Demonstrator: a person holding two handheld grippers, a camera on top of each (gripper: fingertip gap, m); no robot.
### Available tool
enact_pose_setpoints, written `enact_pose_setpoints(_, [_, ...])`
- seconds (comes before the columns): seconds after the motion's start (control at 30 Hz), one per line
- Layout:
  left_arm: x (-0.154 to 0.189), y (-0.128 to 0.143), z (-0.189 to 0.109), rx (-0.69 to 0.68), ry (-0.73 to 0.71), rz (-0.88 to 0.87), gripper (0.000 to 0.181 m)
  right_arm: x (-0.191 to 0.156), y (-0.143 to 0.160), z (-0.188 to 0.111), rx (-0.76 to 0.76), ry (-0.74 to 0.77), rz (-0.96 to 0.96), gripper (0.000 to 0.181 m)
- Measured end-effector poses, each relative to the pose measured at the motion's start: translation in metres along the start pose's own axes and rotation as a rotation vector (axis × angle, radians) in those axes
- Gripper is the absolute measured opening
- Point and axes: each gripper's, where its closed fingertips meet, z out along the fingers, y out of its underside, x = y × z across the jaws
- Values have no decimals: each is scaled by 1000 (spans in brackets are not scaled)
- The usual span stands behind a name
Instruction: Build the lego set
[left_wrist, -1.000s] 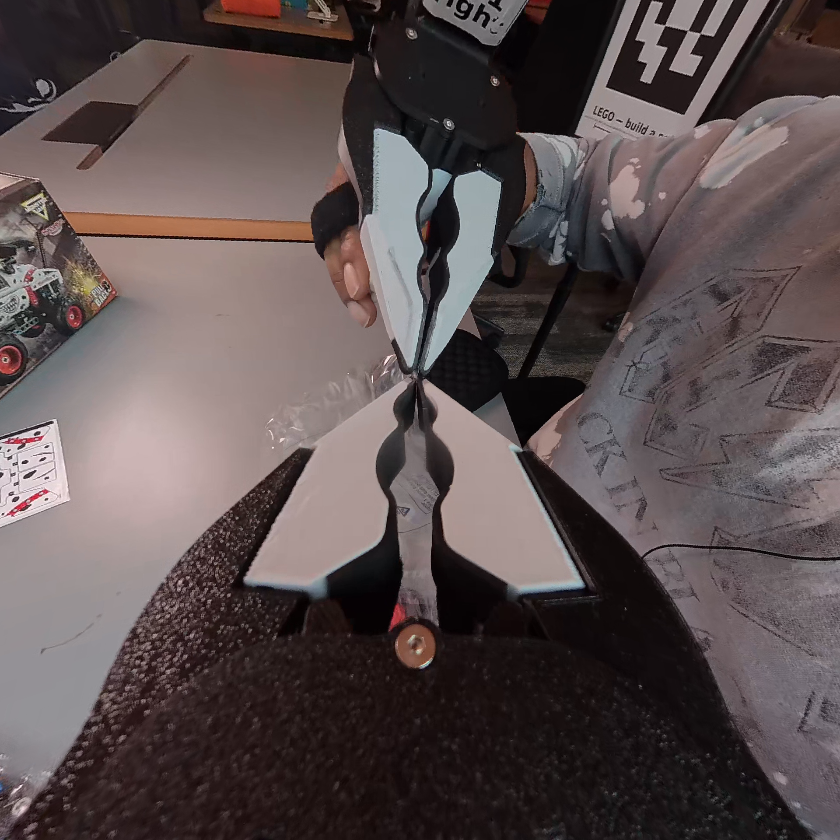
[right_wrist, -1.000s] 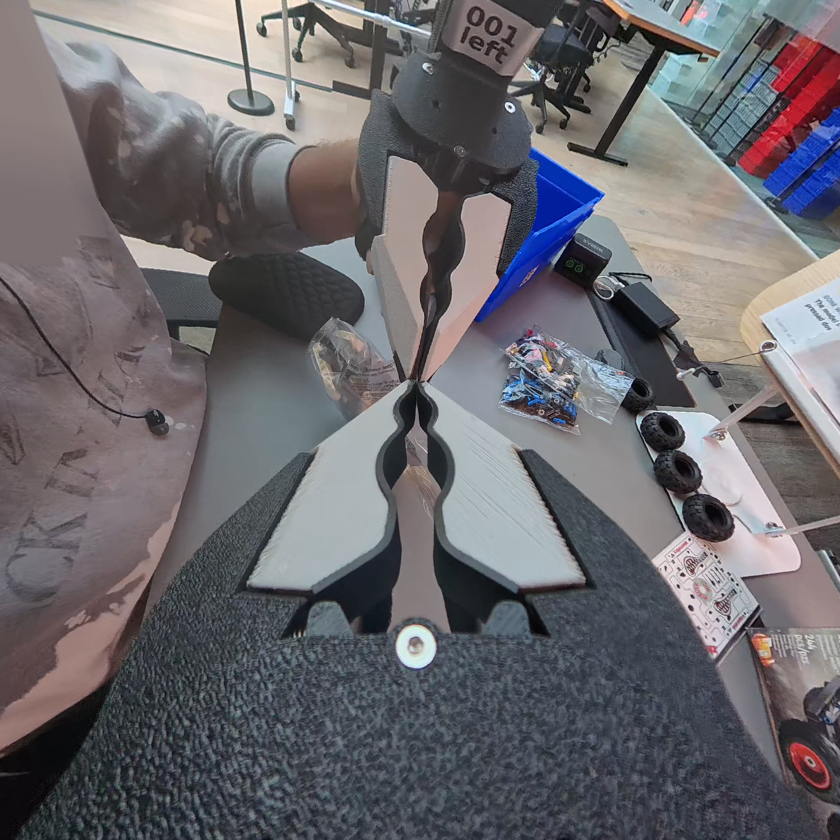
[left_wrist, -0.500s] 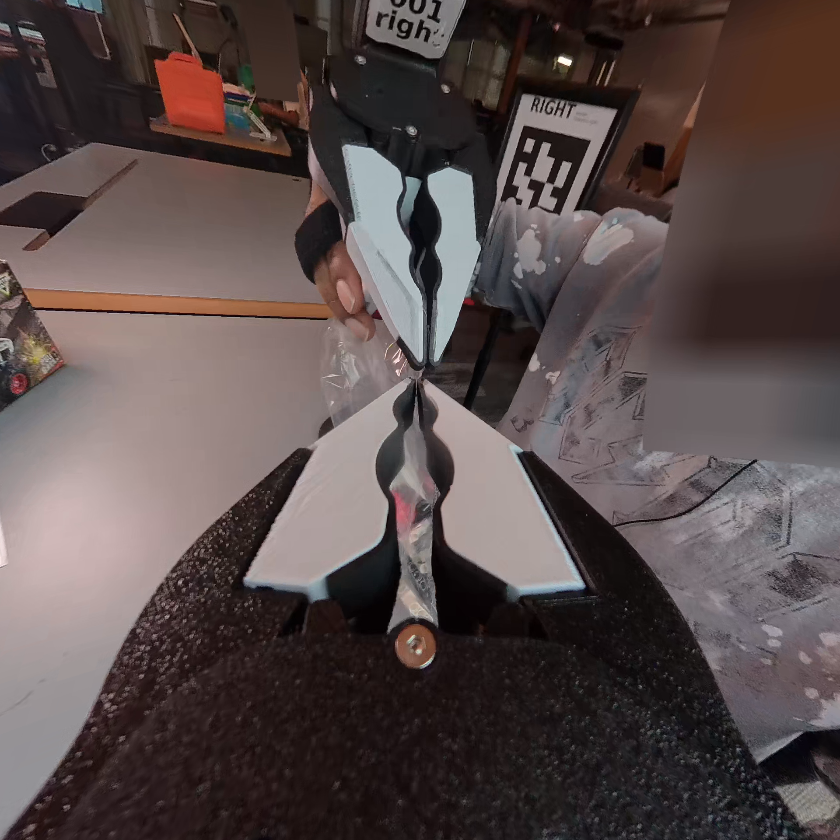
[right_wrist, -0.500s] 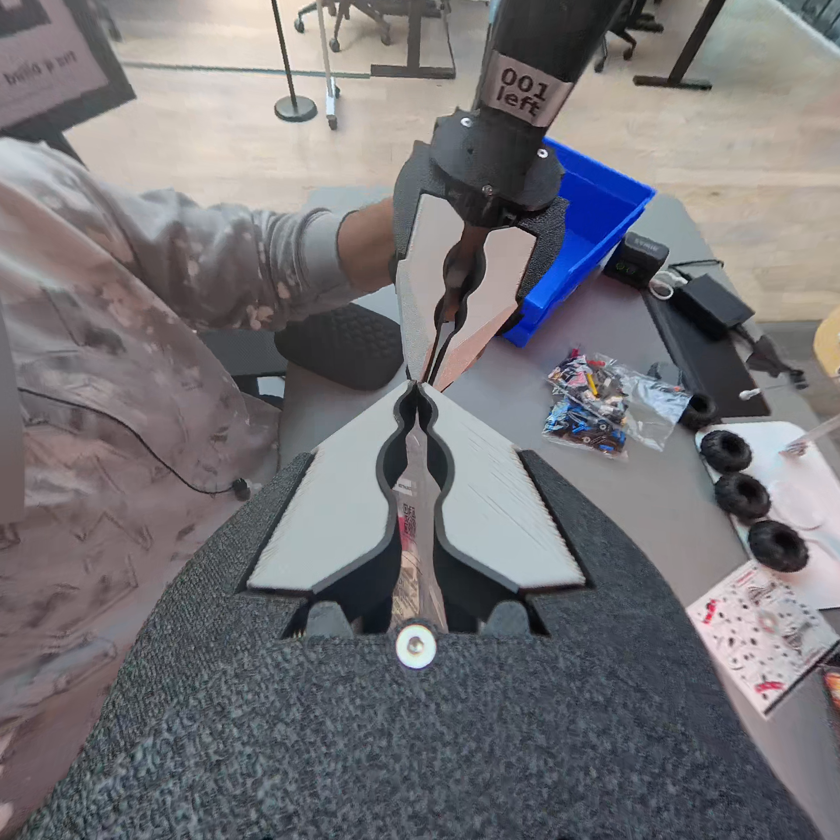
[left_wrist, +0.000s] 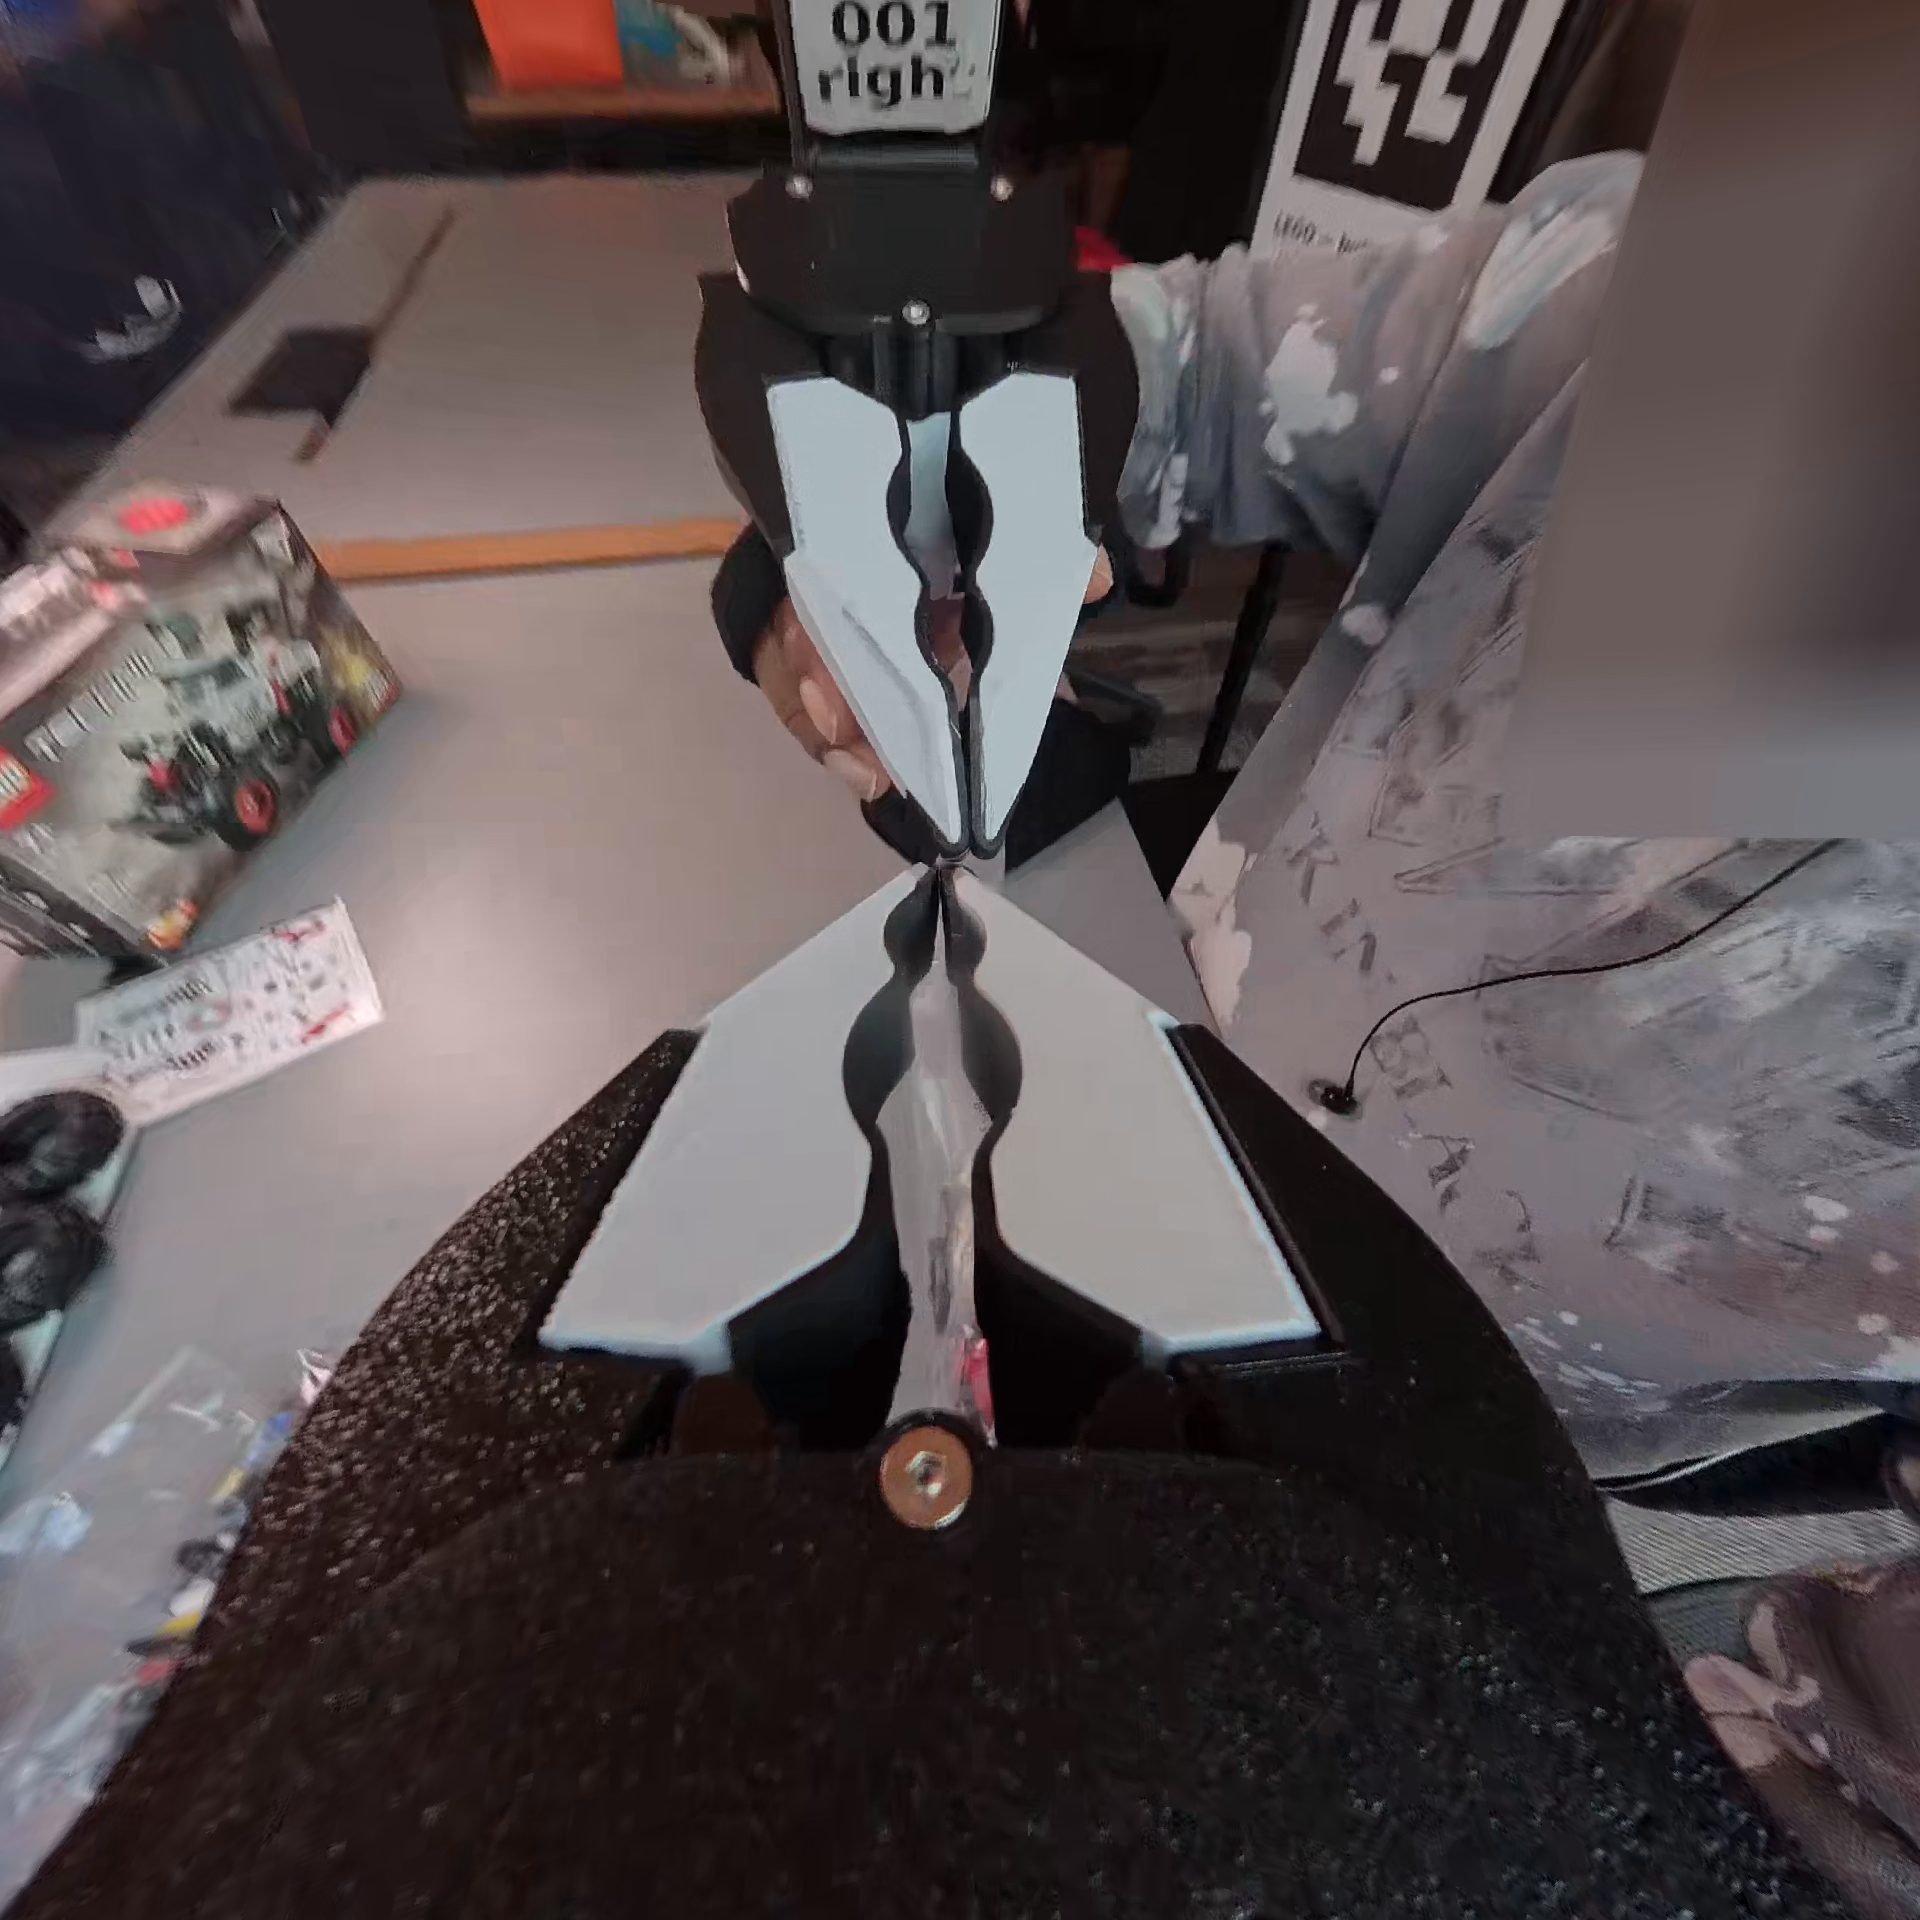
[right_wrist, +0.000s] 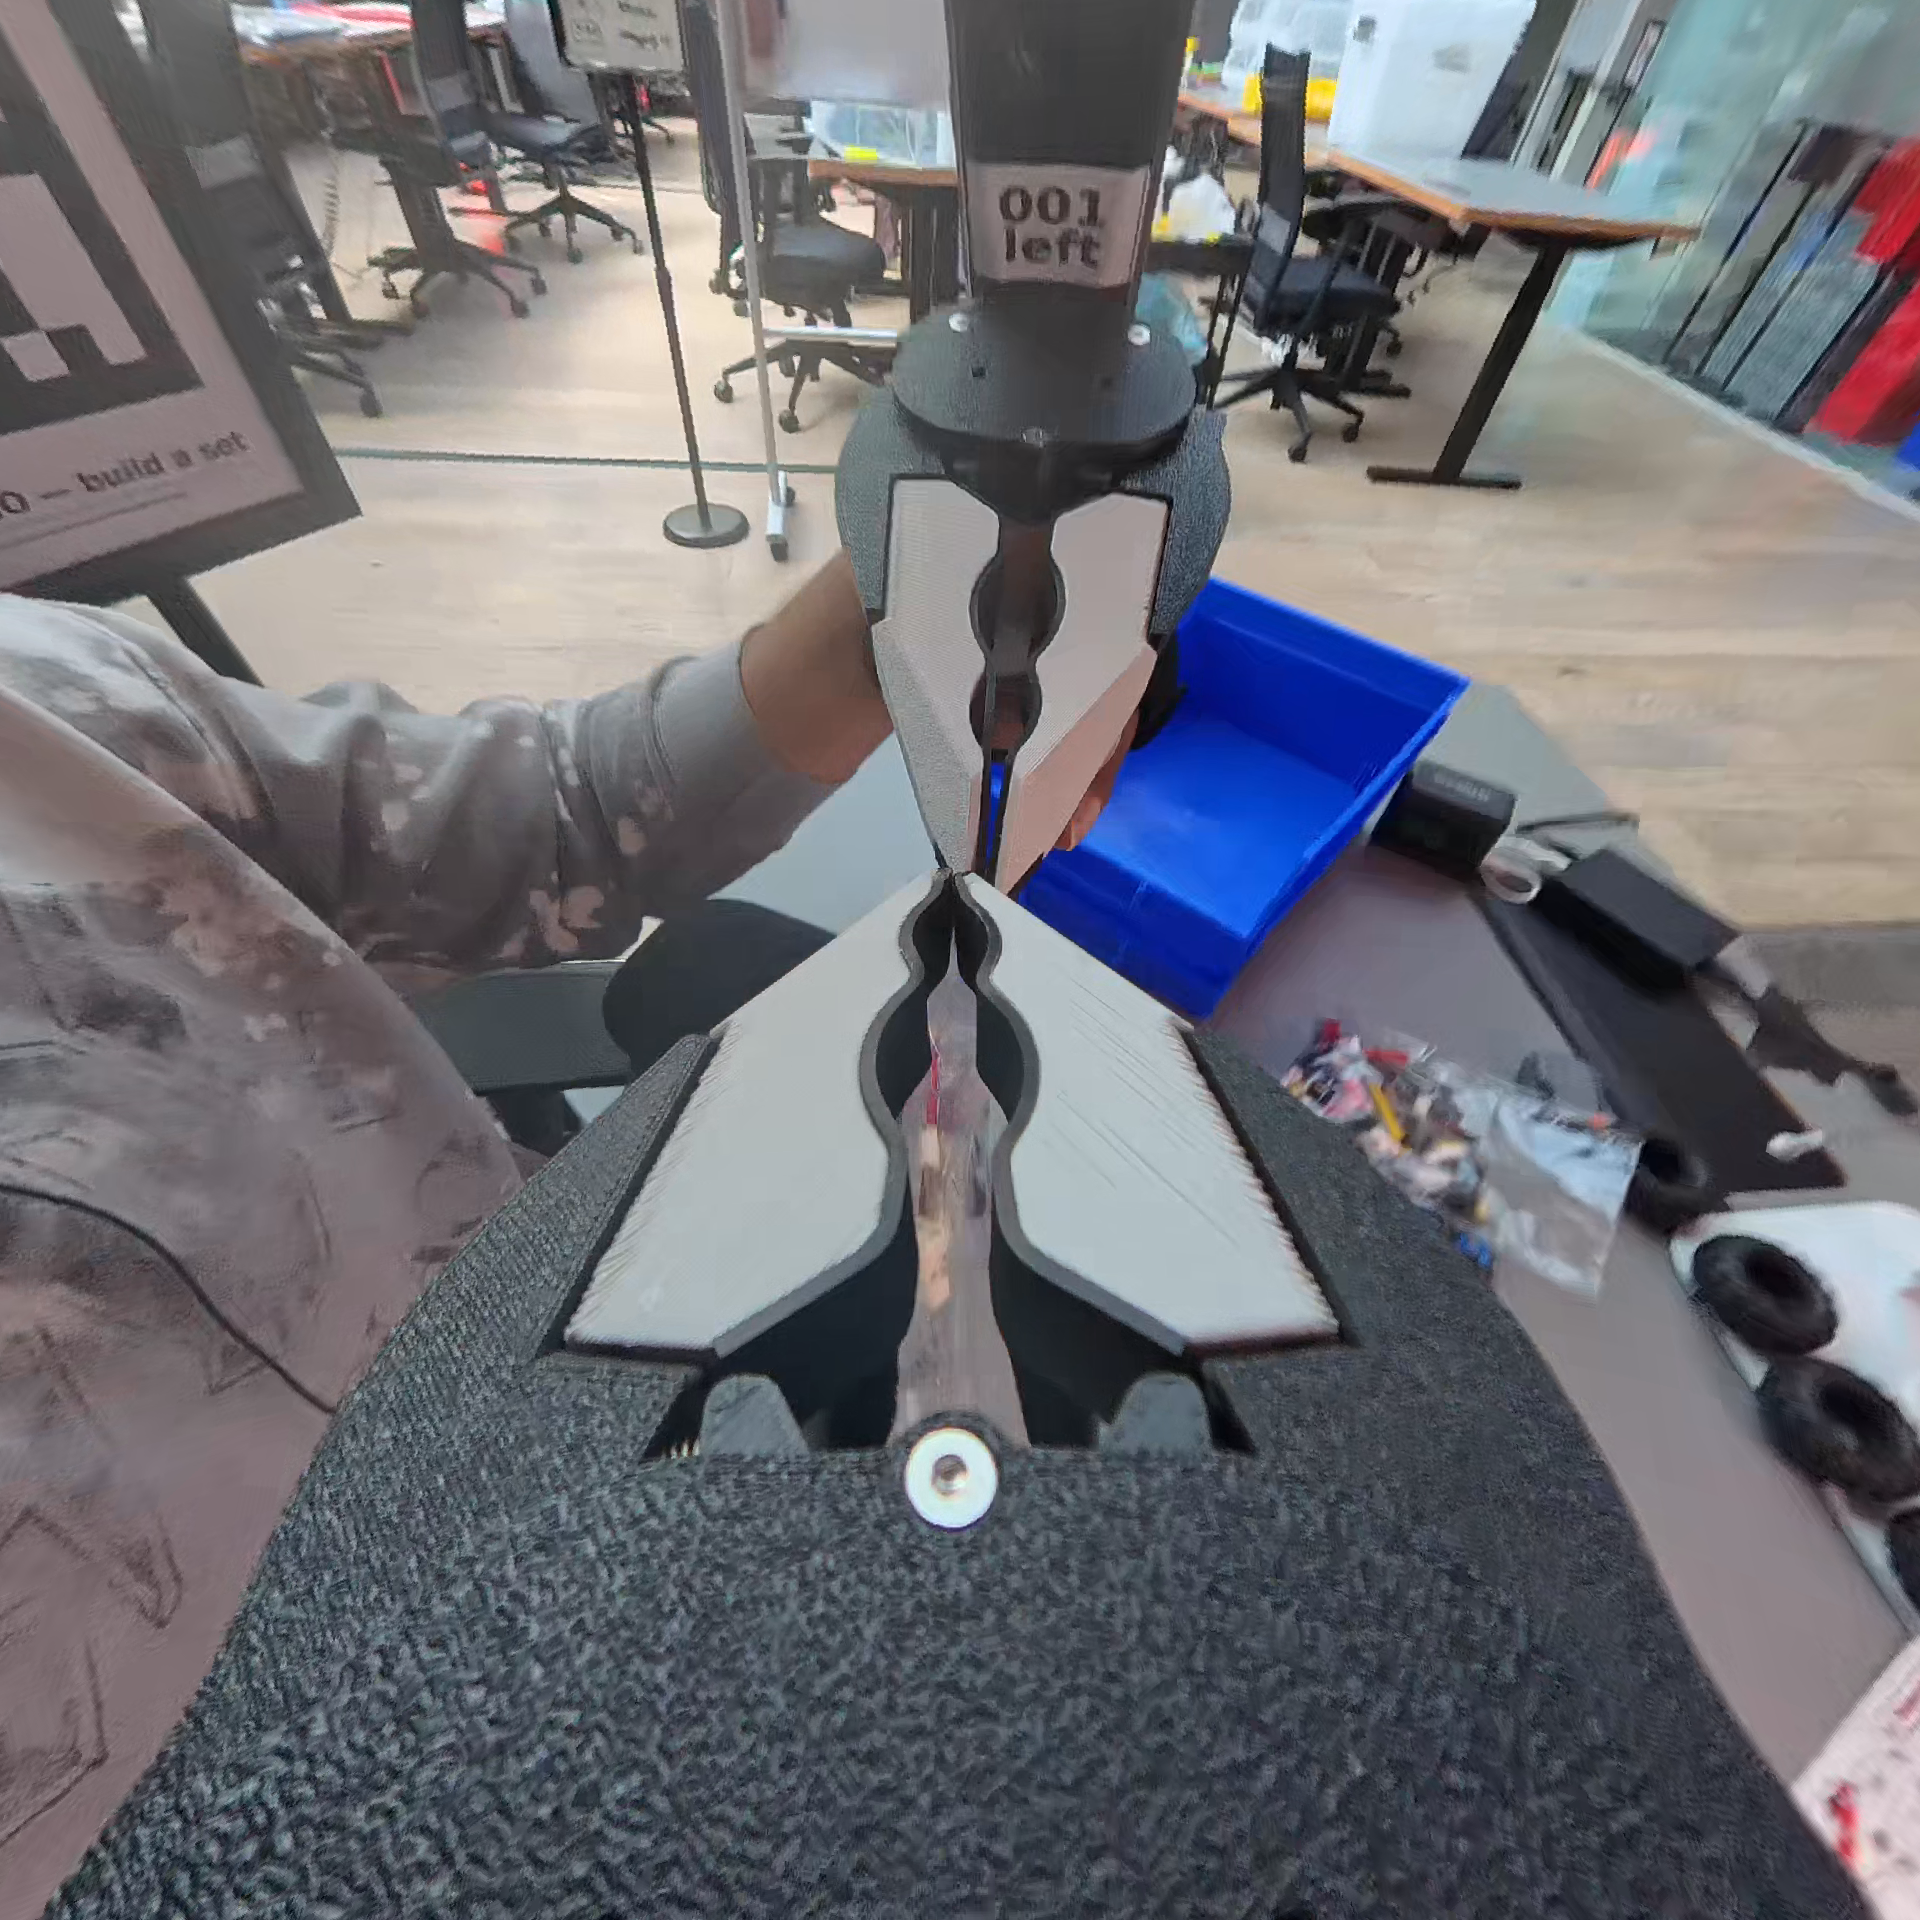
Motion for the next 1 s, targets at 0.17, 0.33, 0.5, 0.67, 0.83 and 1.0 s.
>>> enact_pose_setpoints(0.17, [-37, 75, 67, -69, -4, -269, 1, 29, 109, -11, -61, 7, 329, 0])
enact_pose_setpoints(0.33, [-49, 85, 96, -51, 0, -326, 8, 34, 137, -30, -91, 15, 314, 0])
enact_pose_setpoints(0.5, [-44, 84, 108, -81, 101, -233, 8, 27, 144, -40, -116, -44, 187, 0])
enact_pose_setpoints(0.67, [-33, 79, 115, -91, 284, -173, 6, 19, 148, -45, -143, -114, -8, 0])
enact_pose_setpoints(0.83, [-38, 74, 117, -78, 338, -205, 2, 23, 145, -52, -143, -153, -48, 0])
enact_pose_setpoints(1.0, [-56, 76, 118, -47, 290, -416, 0, 44, 149, -53, -142, -81, -32, 0])
